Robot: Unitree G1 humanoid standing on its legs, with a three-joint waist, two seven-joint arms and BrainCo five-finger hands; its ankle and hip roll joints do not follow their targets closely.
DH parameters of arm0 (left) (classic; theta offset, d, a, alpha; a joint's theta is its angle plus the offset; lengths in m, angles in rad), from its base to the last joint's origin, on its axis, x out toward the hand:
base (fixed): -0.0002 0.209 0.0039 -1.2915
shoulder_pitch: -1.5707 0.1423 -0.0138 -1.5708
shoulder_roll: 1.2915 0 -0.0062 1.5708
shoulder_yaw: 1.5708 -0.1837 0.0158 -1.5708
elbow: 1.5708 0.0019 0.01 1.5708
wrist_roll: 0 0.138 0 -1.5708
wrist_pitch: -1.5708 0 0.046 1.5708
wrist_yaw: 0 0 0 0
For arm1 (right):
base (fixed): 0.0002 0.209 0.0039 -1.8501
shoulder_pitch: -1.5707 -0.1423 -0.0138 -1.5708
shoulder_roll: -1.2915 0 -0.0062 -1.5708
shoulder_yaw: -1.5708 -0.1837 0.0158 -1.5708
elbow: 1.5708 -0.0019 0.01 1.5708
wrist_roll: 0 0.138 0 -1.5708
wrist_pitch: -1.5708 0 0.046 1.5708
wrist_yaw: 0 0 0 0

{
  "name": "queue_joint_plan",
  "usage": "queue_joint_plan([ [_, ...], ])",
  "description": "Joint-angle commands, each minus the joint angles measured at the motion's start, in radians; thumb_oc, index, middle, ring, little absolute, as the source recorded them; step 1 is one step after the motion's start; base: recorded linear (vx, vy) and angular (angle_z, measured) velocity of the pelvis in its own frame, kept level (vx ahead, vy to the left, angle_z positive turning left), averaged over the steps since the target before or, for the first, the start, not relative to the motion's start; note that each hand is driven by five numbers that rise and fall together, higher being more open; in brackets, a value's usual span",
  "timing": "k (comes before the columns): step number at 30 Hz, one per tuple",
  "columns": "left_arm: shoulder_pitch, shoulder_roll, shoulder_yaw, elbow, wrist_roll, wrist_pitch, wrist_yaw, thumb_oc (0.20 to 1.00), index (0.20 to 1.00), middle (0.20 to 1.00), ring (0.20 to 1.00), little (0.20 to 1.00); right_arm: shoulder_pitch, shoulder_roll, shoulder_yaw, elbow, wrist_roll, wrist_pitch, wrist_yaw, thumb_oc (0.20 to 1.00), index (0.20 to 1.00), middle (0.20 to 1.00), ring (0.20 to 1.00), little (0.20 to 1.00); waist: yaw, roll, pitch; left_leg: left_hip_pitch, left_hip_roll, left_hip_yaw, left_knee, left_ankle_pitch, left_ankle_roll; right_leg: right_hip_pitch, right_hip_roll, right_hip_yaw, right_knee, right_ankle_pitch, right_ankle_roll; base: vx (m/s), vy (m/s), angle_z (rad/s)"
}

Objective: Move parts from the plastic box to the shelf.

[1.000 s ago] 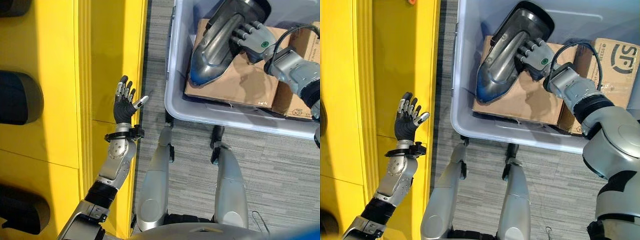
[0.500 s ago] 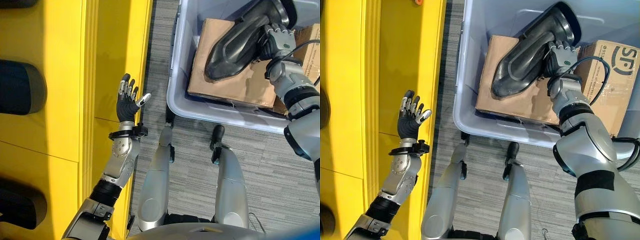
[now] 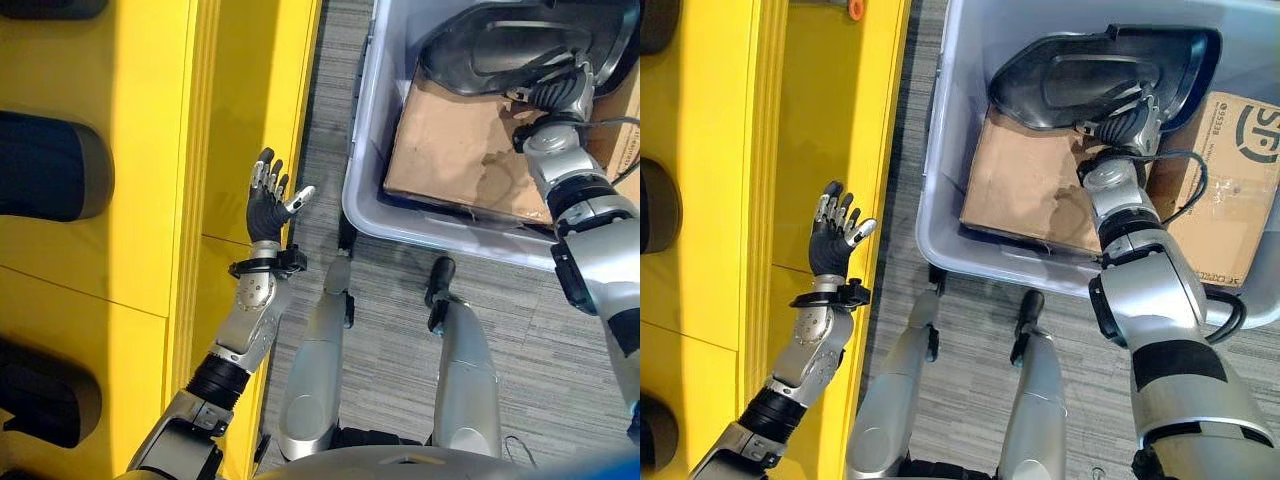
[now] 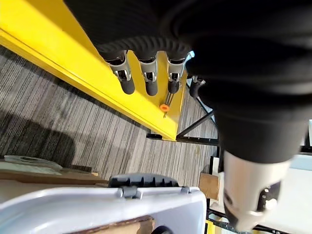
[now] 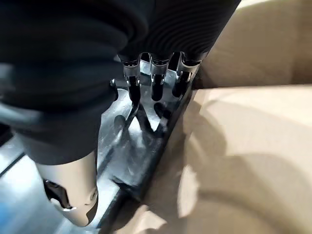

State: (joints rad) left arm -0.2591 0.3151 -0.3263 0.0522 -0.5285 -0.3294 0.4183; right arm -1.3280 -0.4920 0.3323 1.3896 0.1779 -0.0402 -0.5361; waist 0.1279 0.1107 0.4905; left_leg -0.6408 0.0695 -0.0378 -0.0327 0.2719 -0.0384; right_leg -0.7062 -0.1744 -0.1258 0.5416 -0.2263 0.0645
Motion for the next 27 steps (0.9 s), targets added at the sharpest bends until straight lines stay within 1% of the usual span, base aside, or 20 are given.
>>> queue_joint_plan([
  [1, -0.096, -0.028, -0.008, -0.050, 0.006, -0.021, 0.031, 1.000, 1.000, 1.000, 1.000, 1.000, 0.069, 0.042, -0.024, 0.064, 0.179, -0.003, -0.014, 1.000, 1.000, 1.000, 1.000, 1.000, 0.035, 0.009, 0.029, 0.168, 0.039, -0.011, 0.032, -0.192, -0.050, 0.151, -0.055, -0.020, -0.293, 0.256, 0.092, 0.00, 0.000, 0.00],
  [3, -0.101, -0.031, -0.012, -0.047, 0.005, -0.020, 0.044, 1.000, 1.000, 1.000, 1.000, 1.000, 0.077, 0.077, -0.052, 0.051, 0.227, -0.022, -0.032, 1.000, 1.000, 1.000, 1.000, 1.000, 0.039, 0.010, 0.029, 0.171, 0.037, -0.013, 0.034, -0.194, -0.049, 0.157, -0.057, -0.021, -0.293, 0.254, 0.093, 0.00, 0.000, 0.00],
  [4, -0.108, -0.033, -0.015, -0.041, 0.010, -0.022, 0.053, 1.000, 1.000, 1.000, 1.000, 1.000, 0.083, 0.111, -0.058, 0.041, 0.246, -0.034, -0.031, 1.000, 1.000, 1.000, 1.000, 1.000, 0.043, 0.010, 0.029, 0.173, 0.035, -0.014, 0.036, -0.196, -0.048, 0.163, -0.057, -0.021, -0.293, 0.253, 0.092, 0.00, 0.000, 0.00],
  [8, -0.120, -0.035, -0.020, -0.037, 0.014, -0.028, 0.074, 1.000, 1.000, 1.000, 1.000, 1.000, 0.090, 0.167, -0.083, 0.029, 0.293, -0.058, -0.062, 1.000, 1.000, 1.000, 1.000, 1.000, 0.046, 0.008, 0.029, 0.179, 0.031, -0.018, 0.042, -0.199, -0.047, 0.184, -0.061, -0.028, -0.297, 0.251, 0.093, 0.00, 0.000, 0.00],
  [12, -0.122, -0.036, -0.030, -0.038, 0.016, -0.026, 0.084, 1.000, 1.000, 1.000, 1.000, 1.000, 0.104, 0.201, -0.109, 0.024, 0.316, -0.070, -0.091, 1.000, 1.000, 1.000, 1.000, 1.000, 0.050, 0.006, 0.029, 0.187, 0.025, -0.028, 0.042, -0.201, -0.046, 0.206, -0.064, -0.036, -0.305, 0.252, 0.094, 0.00, 0.001, 0.01],
  [18, -0.113, -0.028, -0.023, -0.029, 0.008, -0.025, 0.099, 1.000, 1.000, 1.000, 1.000, 1.000, 0.132, 0.258, -0.155, 0.002, 0.378, -0.105, -0.135, 1.000, 1.000, 1.000, 1.000, 1.000, 0.053, -0.002, 0.029, 0.217, 0.023, -0.034, 0.046, -0.205, -0.044, 0.253, -0.068, -0.044, -0.313, 0.253, 0.094, 0.00, 0.010, 0.10],
  [21, -0.105, -0.021, -0.007, -0.024, 0.007, -0.021, 0.118, 1.000, 1.000, 1.000, 1.000, 1.000, 0.160, 0.291, -0.198, -0.002, 0.441, -0.129, -0.165, 1.000, 1.000, 1.000, 1.000, 1.000, 0.049, -0.007, 0.029, 0.236, 0.022, -0.035, 0.047, -0.209, -0.043, 0.273, -0.068, -0.046, -0.315, 0.253, 0.093, 0.00, 0.004, 0.01],
  [23, -0.098, -0.016, 0.006, -0.020, 0.007, -0.017, 0.132, 1.000, 1.000, 1.000, 1.000, 1.000, 0.195, 0.323, -0.246, 0.002, 0.510, -0.163, -0.199, 1.000, 1.000, 1.000, 1.000, 1.000, 0.043, -0.012, 0.029, 0.255, 0.023, -0.033, 0.047, -0.213, -0.043, 0.291, -0.068, -0.044, -0.319, 0.251, 0.093, 0.00, 0.000, 0.00],
  [25, -0.092, -0.015, 0.010, -0.022, 0.004, -0.015, 0.138, 1.000, 1.000, 1.000, 1.000, 1.000, 0.213, 0.340, -0.269, -0.003, 0.549, -0.189, -0.220, 1.000, 1.000, 1.000, 1.000, 1.000, 0.041, -0.016, 0.029, 0.266, 0.024, -0.034, 0.046, -0.214, -0.043, 0.303, -0.069, -0.045, -0.321, 0.250, 0.092, 0.00, 0.000, 0.00],
  [26, -0.086, -0.015, 0.011, -0.026, 0.001, -0.011, 0.145, 1.000, 1.000, 1.000, 1.000, 1.000, 0.238, 0.364, -0.323, -0.014, 0.633, -0.242, -0.248, 1.000, 1.000, 1.000, 1.000, 1.000, 0.037, -0.017, 0.026, 0.278, 0.025, -0.036, 0.045, -0.217, -0.042, 0.316, -0.071, -0.047, -0.324, 0.250, 0.093, 0.02, 0.009, 0.03],
  [27, -0.082, -0.013, 0.012, -0.028, 0.000, -0.011, 0.146, 1.000, 1.000, 1.000, 1.000, 1.000, 0.243, 0.371, -0.337, -0.022, 0.660, -0.257, -0.255, 1.000, 1.000, 1.000, 1.000, 1.000, 0.035, -0.018, 0.024, 0.281, 0.025, -0.036, 0.044, -0.217, -0.042, 0.319, -0.072, -0.048, -0.324, 0.250, 0.093, 0.02, 0.007, 0.04],
])
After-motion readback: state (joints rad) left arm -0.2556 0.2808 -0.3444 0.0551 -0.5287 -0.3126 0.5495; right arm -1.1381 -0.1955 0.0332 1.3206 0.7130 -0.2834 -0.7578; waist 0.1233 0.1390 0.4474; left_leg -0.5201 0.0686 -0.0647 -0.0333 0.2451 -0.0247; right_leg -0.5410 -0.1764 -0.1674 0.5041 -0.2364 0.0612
